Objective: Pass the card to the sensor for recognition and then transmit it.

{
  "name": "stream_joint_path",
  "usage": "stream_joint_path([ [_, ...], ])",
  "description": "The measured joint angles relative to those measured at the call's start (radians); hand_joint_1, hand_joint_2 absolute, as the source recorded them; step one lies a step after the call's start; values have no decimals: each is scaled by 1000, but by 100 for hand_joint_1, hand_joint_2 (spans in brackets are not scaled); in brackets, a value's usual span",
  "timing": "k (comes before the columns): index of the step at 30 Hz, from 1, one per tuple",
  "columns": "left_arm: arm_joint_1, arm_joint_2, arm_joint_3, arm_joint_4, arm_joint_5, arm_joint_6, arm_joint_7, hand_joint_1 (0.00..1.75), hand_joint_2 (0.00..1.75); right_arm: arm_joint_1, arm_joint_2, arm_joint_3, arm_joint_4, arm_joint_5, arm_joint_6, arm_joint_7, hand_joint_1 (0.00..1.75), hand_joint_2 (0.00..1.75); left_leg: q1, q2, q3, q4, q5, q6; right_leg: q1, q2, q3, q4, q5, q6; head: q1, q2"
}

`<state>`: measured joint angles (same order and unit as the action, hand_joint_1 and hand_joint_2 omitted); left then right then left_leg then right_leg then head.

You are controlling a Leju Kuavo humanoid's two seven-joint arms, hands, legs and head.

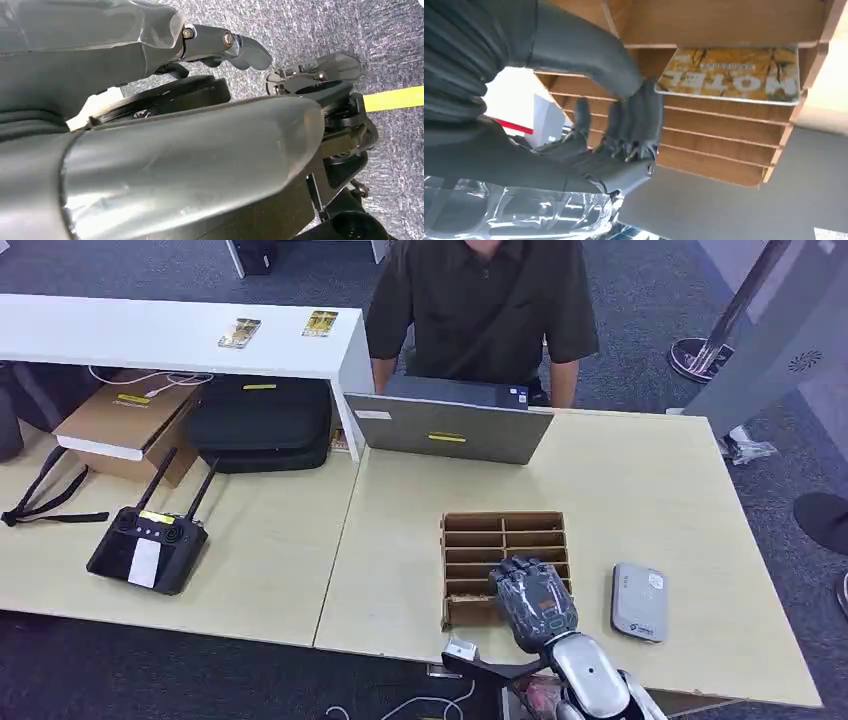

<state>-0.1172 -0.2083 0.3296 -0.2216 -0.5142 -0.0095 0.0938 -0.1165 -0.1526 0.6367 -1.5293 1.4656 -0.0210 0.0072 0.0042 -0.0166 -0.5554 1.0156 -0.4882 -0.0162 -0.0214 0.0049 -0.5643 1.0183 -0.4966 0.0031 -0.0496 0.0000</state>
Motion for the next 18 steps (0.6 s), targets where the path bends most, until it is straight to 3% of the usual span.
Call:
stream_joint_path([
  [8, 4, 0, 0, 0, 10, 10, -10, 0, 0, -1, 0, 0, -10, -2, -3, -19, 136, 175, 0, 0, 0, 0, 0, 0, 0, 0, 0, 0, 0, 0, 0, 0],
  [12, 4, 0, 0, 0, 10, 11, -11, 0, 0, -1, 0, 0, -10, -5, -5, -20, 119, 175, 0, 0, 0, 0, 0, 0, 0, 0, 0, 0, 0, 0, 0, 0],
  [13, 4, 0, 0, 0, 10, 11, -11, 0, 0, -1, 0, 0, -11, -5, -5, -20, 98, 175, 0, 0, 0, 0, 0, 0, 0, 0, 0, 0, 0, 0, 0, 0],
  [15, 4, 0, 0, 0, 10, 11, -11, 0, 0, -1, 0, 0, -12, -6, -6, -20, 0, 175, 0, 0, 0, 0, 0, 0, 0, 0, 0, 0, 0, 0, 0, 0],
  [18, 5, 0, 0, 0, 10, 11, -11, 0, 0, 0, 0, 0, -12, -8, -6, -20, 0, 175, 0, 0, 0, 0, 0, 0, 0, 0, 0, 0, 0, 0, 0, 0],
])
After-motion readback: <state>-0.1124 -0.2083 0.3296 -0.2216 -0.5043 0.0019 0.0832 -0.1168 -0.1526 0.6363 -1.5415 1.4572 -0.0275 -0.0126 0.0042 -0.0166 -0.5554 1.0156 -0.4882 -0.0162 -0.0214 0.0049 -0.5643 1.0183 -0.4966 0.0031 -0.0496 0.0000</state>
